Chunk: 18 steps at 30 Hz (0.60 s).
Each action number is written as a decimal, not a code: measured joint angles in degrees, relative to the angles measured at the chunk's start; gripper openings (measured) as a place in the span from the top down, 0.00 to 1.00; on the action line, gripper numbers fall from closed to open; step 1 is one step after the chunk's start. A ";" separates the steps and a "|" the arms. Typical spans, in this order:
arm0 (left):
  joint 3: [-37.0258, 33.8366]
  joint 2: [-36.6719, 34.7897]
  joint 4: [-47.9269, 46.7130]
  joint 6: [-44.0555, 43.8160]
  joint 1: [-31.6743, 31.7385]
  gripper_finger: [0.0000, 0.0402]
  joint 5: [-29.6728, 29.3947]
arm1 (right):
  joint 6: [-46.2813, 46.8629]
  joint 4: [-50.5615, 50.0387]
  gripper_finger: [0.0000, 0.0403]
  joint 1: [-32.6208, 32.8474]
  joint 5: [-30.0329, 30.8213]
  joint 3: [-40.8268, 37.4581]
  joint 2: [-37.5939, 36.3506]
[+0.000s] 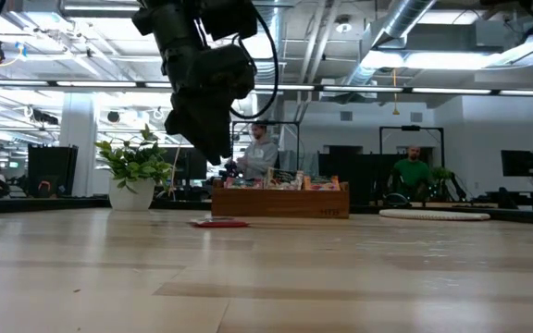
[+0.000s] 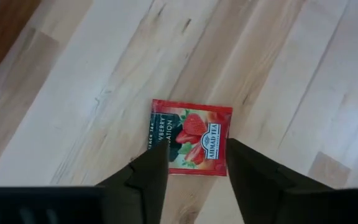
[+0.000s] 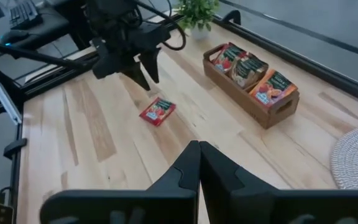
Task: Pick & Place Tea
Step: Put the red tea bag into the left section of the wooden organizer
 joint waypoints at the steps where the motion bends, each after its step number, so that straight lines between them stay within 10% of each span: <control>1: 0.00 0.00 0.07 0.25 0.10 0.61 0.06 | 0.03 -0.47 1.00 0.44 0.74 0.00 0.00; 18: 0.04 3.71 -0.85 1.41 1.38 0.53 2.94 | -0.44 14.36 1.00 -5.28 -1.69 -15.49 -4.17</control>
